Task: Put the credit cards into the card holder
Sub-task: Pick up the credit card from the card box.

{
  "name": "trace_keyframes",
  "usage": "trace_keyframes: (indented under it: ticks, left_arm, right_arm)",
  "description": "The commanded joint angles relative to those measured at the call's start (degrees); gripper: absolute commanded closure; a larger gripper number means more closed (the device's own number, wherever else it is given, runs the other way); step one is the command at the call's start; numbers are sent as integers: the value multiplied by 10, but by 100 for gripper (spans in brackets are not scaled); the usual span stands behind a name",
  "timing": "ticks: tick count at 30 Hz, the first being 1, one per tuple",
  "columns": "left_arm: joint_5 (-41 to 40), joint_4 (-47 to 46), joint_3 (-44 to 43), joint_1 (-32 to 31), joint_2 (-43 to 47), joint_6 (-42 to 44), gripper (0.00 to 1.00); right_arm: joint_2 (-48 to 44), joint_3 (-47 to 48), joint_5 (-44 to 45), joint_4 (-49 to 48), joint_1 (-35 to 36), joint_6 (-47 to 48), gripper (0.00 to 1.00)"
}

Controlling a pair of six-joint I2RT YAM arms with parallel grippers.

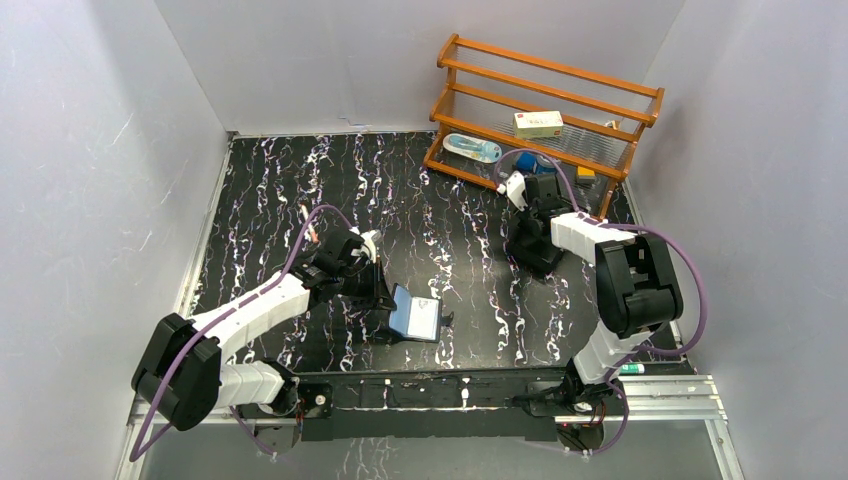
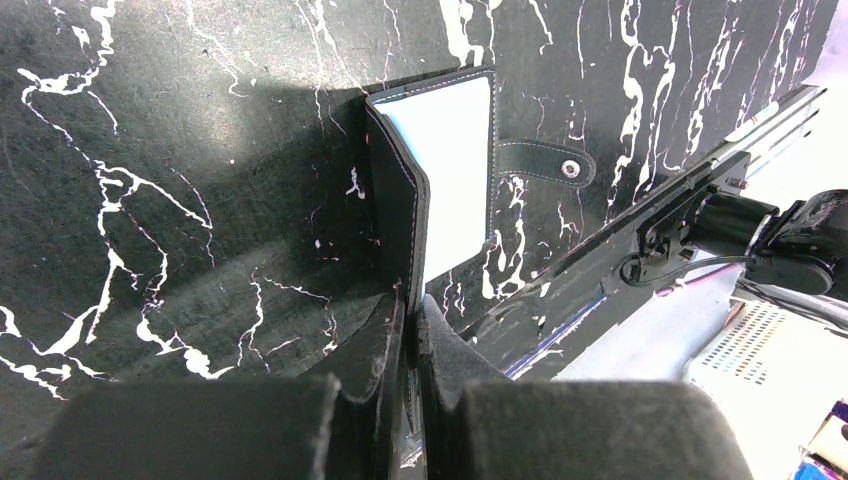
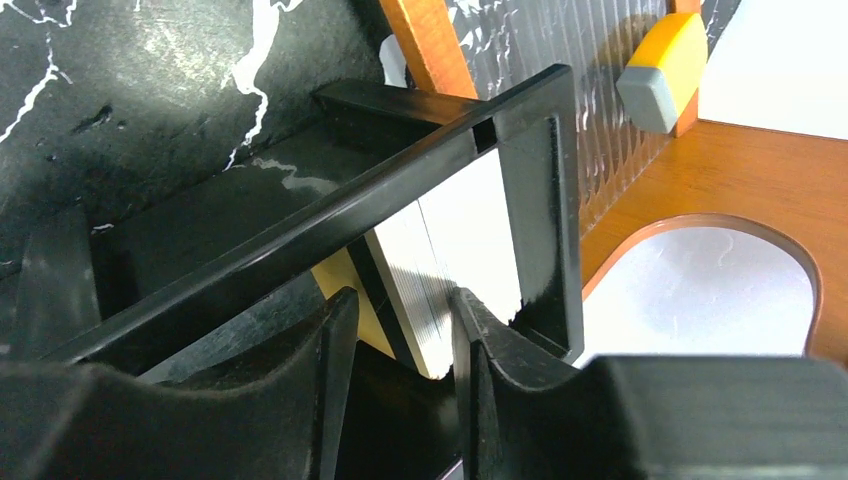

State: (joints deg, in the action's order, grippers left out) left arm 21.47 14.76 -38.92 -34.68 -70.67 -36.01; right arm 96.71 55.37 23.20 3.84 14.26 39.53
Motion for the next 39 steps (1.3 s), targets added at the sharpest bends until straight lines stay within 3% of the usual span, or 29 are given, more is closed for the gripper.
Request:
trace_keyframes:
  ticks: [1, 6, 15, 26, 35, 39]
  left_arm:
    - [12, -4, 5, 1, 15, 1, 100]
    - [11, -4, 7, 1, 16, 1, 100]
    - [15, -10, 7, 1, 15, -1, 100]
    - [5, -9, 11, 1, 15, -7, 100]
    - [-13, -15, 21, 1, 26, -27, 100]
    - [-15, -11, 22, 1, 32, -32, 100]
  right_arm:
    - [4, 1, 30, -35, -3, 7, 56]
    - [-14, 7, 30, -31, -2, -5, 63]
    - [-37, 17, 29, -16, -2, -13, 65]
    - [-52, 47, 12, 63, -1, -48, 85]
    - [-105, 81, -12, 176, 6, -100, 91]
    - [-121, 47, -22, 140, 6, -82, 90]
